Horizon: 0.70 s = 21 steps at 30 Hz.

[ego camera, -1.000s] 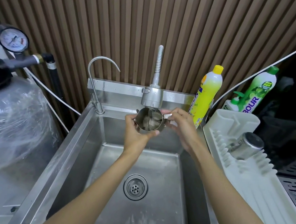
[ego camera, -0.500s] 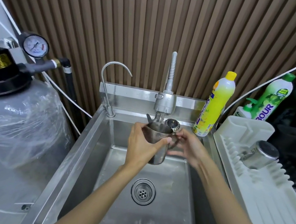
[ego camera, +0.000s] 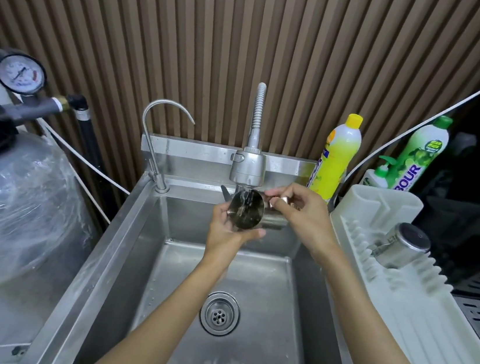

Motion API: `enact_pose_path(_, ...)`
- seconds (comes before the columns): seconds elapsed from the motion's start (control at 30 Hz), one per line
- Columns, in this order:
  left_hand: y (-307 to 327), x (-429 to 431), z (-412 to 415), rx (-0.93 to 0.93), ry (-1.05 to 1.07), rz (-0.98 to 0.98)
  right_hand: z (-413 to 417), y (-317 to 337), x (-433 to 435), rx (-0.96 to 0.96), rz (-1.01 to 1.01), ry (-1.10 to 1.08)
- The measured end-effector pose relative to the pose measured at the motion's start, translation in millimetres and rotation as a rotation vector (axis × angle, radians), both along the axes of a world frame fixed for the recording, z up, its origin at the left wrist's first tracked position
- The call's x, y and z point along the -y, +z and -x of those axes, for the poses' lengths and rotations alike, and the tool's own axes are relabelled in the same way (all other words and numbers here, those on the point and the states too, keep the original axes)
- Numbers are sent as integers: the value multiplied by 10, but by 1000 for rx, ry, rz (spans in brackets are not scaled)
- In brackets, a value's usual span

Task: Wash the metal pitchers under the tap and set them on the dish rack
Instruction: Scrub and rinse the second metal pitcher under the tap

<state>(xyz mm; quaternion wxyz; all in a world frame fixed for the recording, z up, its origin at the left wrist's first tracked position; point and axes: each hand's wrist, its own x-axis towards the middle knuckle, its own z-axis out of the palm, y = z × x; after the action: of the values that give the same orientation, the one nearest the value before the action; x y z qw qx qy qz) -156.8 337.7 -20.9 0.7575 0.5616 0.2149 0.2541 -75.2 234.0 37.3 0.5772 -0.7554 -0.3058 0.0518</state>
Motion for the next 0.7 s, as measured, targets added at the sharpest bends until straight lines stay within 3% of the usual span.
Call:
enact_pose_path(0.07,12,-49,18,14,54,-94,2,-17,-29,-99,-97,70)
enact_pose_path(0.3,208,-203,204,44,122,-542,-2,-364,-191,-769,-566,259)
enact_pose_path(0.37,233,-217,260,36,126,-601,59,-439,-240,-881,-611,256)
enact_pose_path(0.5,250,-176,330,-30,223,-654,176,-495,-209,-922,-479,192)
enact_pose_path(0.7,157,-140,347,-164,181,-488,159,-361,32,-771,-229,62)
